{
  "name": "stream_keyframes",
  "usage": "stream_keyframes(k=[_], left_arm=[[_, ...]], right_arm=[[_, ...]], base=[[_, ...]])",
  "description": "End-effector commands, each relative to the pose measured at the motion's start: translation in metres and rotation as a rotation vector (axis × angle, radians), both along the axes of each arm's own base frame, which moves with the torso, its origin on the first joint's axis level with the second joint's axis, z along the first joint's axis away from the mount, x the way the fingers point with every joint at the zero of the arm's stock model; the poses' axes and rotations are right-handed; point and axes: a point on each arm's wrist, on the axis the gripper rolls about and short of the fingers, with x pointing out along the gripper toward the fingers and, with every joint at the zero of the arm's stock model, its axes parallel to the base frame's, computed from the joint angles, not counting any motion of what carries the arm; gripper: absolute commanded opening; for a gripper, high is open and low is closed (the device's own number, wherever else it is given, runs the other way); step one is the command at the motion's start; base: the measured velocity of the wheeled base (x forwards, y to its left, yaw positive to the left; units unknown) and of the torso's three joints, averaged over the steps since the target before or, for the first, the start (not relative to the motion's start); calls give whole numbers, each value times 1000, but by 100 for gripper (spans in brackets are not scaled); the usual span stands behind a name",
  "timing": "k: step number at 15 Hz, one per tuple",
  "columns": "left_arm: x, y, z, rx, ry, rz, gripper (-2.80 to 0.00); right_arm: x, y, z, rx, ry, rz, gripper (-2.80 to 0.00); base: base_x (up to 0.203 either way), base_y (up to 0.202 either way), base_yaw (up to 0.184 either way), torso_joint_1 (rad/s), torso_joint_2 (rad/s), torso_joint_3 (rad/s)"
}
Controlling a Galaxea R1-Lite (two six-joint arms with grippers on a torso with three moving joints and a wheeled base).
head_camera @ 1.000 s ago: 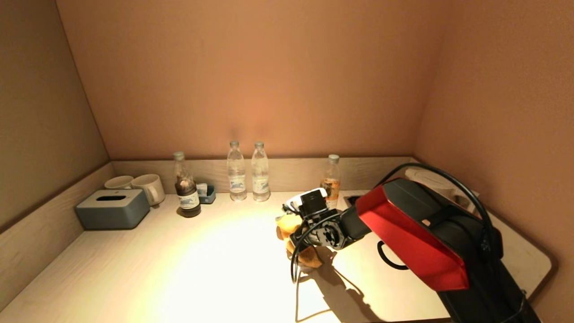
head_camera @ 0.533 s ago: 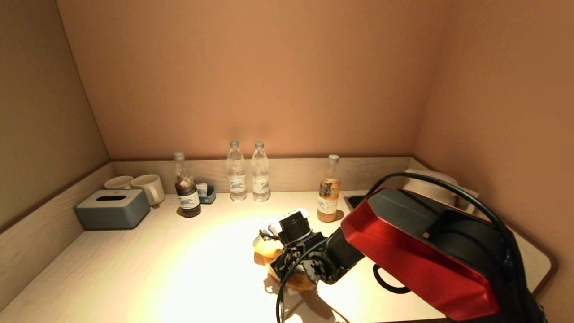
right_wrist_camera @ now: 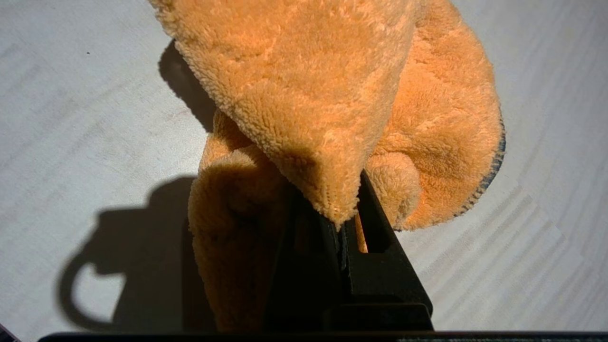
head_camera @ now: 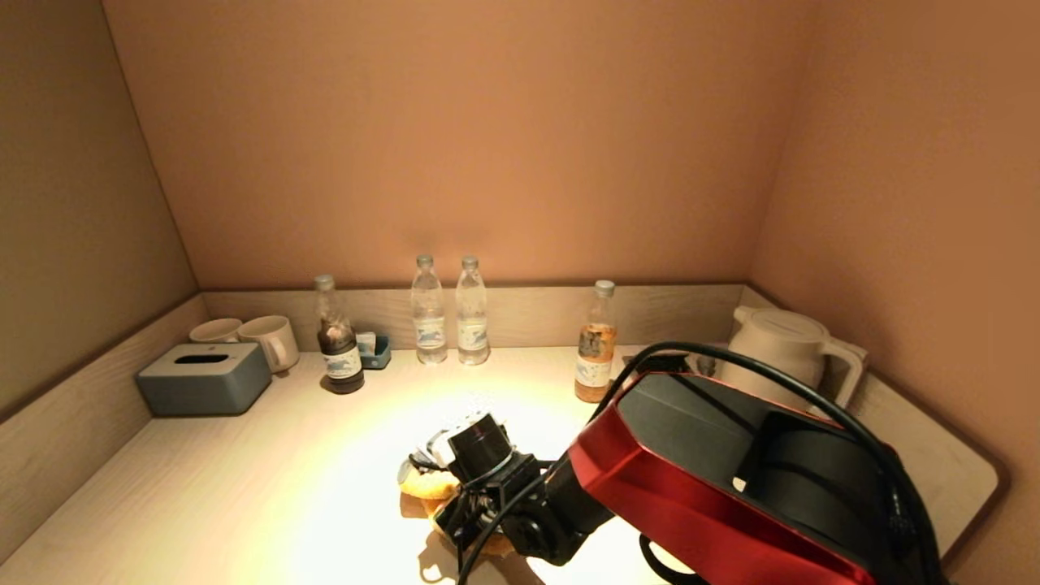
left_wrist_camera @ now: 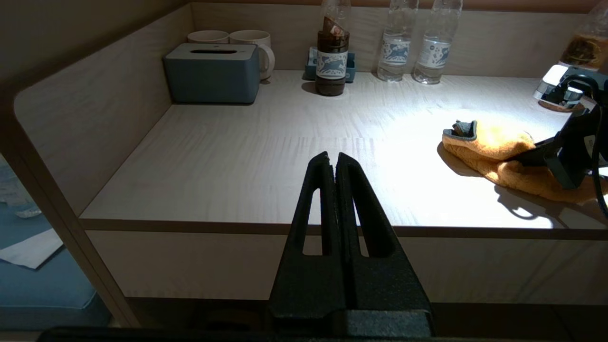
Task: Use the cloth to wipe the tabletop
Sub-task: Sweep the stains on the table
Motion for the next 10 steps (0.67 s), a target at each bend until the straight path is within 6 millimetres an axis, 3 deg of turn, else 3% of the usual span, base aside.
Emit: stream_keyframes(k=[1, 5, 7, 10], left_arm=[[0, 0, 0, 0, -1, 1, -280], [0, 0, 0, 0, -1, 1, -280], [0, 0, 0, 0, -1, 1, -280], [0, 0, 0, 0, -1, 1, -280]], right_arm=[[2, -1, -8, -12, 11, -9, -280], [48, -57, -17, -22, 28, -180, -280], [62, -80, -19, -24, 34, -239, -280], [65, -92, -16, -11, 19, -268, -280]], base=[[0, 0, 0, 0, 0, 0], [0, 0, 0, 0, 0, 0], [0, 0, 0, 0, 0, 0], [0, 0, 0, 0, 0, 0]])
